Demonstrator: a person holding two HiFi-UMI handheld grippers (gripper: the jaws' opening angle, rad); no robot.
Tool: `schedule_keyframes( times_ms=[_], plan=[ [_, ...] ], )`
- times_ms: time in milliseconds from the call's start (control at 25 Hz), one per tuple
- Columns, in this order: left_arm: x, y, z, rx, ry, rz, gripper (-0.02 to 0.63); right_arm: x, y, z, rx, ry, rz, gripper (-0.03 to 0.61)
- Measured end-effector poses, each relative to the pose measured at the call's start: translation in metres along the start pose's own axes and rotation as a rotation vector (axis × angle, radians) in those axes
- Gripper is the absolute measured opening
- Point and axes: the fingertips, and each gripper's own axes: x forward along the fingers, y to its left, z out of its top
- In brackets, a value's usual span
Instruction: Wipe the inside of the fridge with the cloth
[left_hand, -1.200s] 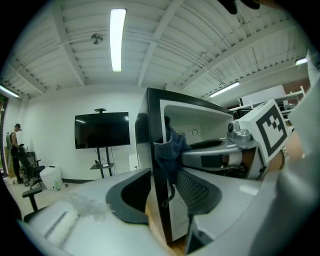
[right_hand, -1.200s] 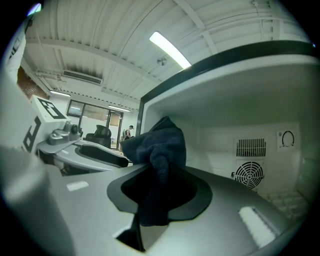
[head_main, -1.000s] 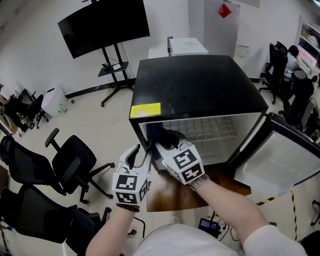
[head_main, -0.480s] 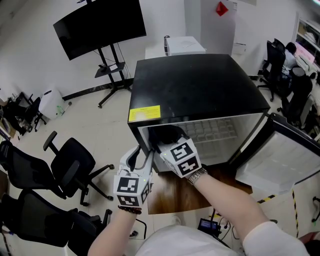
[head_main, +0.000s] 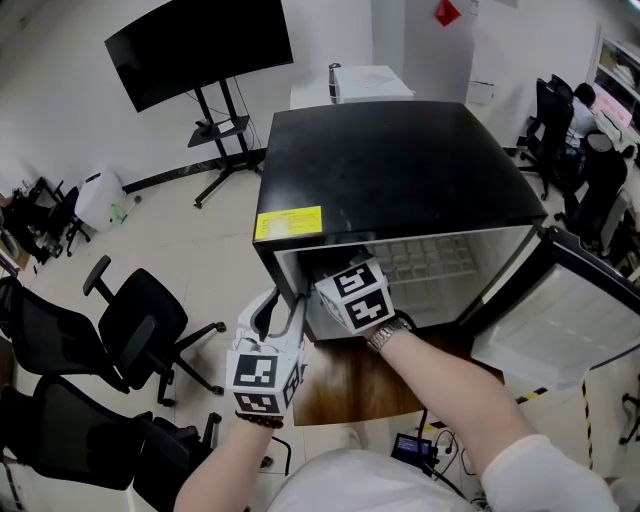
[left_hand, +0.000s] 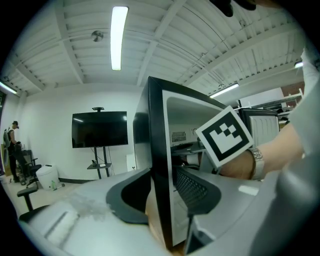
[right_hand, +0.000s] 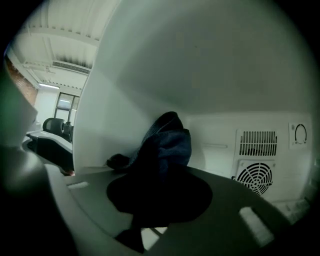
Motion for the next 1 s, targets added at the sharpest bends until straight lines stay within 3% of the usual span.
schedule_keyframes(
  times_ms=[1000],
  plan=[
    [0.0,-0.001,0.003,0.011,0.003,-0.003,0.143,0.035,-0.042,0.002,0.011,0.062,-0.108,0.094]
  ],
)
